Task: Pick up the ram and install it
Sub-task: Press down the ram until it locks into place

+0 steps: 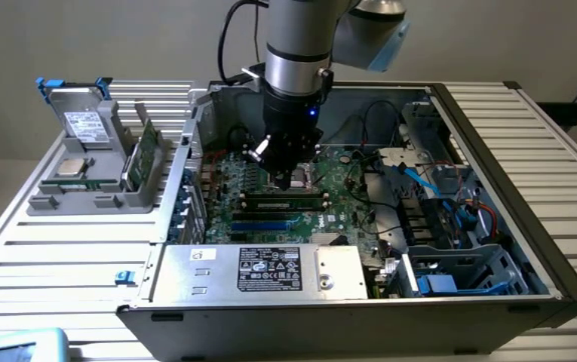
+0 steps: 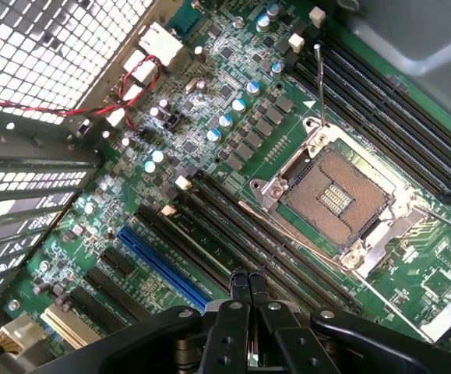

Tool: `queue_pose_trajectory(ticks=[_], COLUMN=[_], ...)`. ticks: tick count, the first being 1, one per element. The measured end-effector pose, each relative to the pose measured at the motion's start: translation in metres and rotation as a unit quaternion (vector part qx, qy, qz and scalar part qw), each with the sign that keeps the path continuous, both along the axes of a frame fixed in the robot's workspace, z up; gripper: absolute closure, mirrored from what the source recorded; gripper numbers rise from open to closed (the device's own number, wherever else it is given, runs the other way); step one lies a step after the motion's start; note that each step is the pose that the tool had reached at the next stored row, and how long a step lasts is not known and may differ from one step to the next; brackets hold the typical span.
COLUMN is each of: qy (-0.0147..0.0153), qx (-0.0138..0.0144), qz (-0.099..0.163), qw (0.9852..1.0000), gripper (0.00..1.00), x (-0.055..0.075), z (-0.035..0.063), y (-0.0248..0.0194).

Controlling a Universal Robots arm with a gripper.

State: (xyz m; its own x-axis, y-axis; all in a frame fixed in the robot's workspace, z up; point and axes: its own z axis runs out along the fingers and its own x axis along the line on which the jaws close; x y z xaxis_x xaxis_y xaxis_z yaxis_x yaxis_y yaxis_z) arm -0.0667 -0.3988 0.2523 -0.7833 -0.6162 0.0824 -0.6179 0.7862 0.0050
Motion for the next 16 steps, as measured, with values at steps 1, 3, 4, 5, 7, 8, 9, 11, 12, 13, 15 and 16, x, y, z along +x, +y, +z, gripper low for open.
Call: queue_pose_trajectory(ticks=[1, 3, 4, 5, 7, 8, 9, 11, 12, 13, 15, 16], qy=[-0.0008, -0.0034, -0.0047, -0.006, -0.0086, -0.0101, -0.0114, -0.0141, -0.0152, -0.0165, -0.0186, -0.0195], qx=[0.0, 0.0001, 0.0002, 0.0001, 0.0001, 0.0002, 0.0001, 0.0001, 0.0, -0.0001, -0.0007, -0.0015], qz=[-0.007, -0.02, -0.026, -0.033, -0.045, -0.051, -0.057, -0.069, -0.075, -0.081, -0.093, -0.099], qw=[1.0, 0.9998, 0.9996, 0.9994, 0.999, 0.9986, 0.9983, 0.9975, 0.9971, 0.9966, 0.9955, 0.9949], gripper=[0.89, 0.89, 0.89, 0.89, 0.89, 0.89, 0.89, 0.89, 0.89, 0.89, 0.89, 0.89], x=[0.0, 0.0001, 0.0, 0.0, 0.0, 0.0, 0.0, 0.0, 0.0, 0.0, 0.0, 0.0], z=[0.0, -0.0001, -0.0001, -0.0001, 0.0, -0.0001, -0.0001, -0.0001, -0.0001, -0.0001, -0.0001, -0.0001], y=[0.0, 0.0, 0.0, 0.0, 0.0, 0.0, 0.0, 0.0, 0.0, 0.0, 0.0, 0.0])
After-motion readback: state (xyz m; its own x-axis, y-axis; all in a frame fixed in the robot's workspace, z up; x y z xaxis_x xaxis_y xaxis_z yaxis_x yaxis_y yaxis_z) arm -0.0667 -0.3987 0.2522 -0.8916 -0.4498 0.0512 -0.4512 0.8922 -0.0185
